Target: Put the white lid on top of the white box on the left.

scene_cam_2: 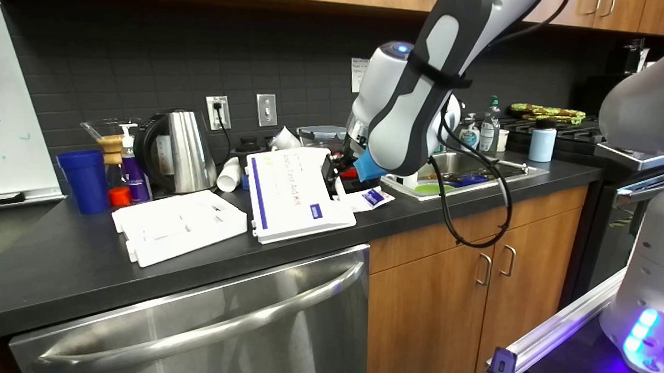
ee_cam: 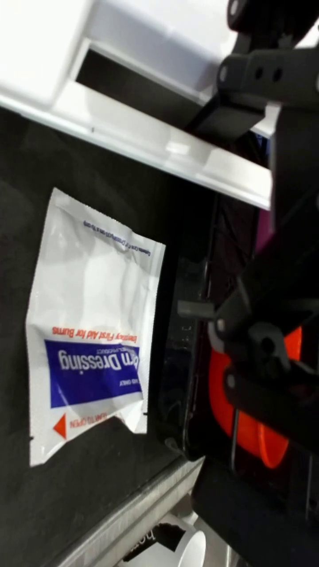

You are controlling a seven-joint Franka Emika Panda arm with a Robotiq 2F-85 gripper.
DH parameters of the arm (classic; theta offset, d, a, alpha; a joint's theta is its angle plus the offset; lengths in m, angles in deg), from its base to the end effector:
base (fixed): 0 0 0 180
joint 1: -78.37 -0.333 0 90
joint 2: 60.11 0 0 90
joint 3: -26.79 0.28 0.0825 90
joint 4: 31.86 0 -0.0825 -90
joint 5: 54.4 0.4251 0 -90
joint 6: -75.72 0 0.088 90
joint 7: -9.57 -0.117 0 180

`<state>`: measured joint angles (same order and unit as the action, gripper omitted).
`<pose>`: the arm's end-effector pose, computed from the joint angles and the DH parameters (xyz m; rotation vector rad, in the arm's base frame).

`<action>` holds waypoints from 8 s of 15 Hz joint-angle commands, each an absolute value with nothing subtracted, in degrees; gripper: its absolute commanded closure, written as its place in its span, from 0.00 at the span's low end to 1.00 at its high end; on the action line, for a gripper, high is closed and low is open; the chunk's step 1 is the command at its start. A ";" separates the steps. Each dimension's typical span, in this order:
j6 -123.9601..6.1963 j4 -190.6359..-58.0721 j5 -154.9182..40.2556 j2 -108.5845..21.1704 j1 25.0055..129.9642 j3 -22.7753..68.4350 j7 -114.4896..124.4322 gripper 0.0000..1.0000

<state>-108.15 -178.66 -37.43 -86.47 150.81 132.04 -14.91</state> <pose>0.4667 0.2172 0.2185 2.9217 -0.0111 1.0301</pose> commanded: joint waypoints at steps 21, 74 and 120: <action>-106.11 -181.25 -39.02 -79.50 137.12 121.90 -10.59 0.94; -65.89 -137.60 -105.02 -41.80 64.06 71.35 -28.44 0.94; -33.52 -97.85 -73.63 -23.31 40.68 37.31 -19.26 0.94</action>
<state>-36.15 -101.08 -76.64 -25.23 39.46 36.15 -21.93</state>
